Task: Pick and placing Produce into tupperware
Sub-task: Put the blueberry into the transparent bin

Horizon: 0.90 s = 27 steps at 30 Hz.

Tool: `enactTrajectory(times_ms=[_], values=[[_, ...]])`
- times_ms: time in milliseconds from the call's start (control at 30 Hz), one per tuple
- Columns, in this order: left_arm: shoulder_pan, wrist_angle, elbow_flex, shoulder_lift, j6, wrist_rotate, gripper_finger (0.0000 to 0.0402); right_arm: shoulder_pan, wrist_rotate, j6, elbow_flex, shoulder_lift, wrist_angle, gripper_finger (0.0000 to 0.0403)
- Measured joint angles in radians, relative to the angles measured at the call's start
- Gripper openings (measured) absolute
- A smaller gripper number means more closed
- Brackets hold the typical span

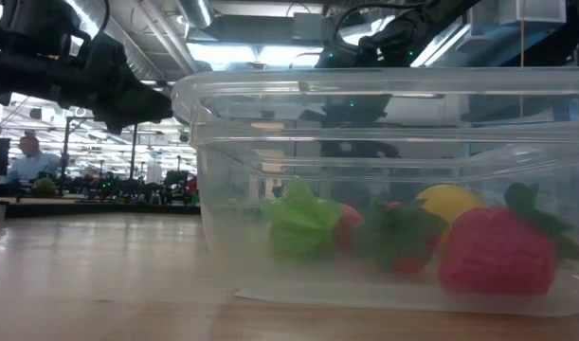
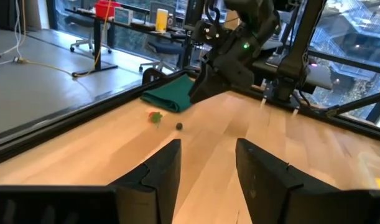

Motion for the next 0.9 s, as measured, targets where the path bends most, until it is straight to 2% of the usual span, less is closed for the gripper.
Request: enactTrajectory(times_ms=[333, 667, 900], values=[[-0.001, -0.001, 0.0, 0.0, -0.004, 0.0, 0.0141, -0.015, -0.062, -0.004, 0.0, 0.093, 0.041, 0.0208], [-0.001, -0.001, -0.001, 0.0, -0.005, 0.0, 0.0154, -0.015, -0.051, -0.031, 0.0, 0.157, 0.087, 0.0208], [-0.001, 0.0, -0.001, 0.0, -0.005, 0.0, 0.0146, -0.019, -0.018, -0.057, 0.0, 0.157, 0.087, 0.0208]])
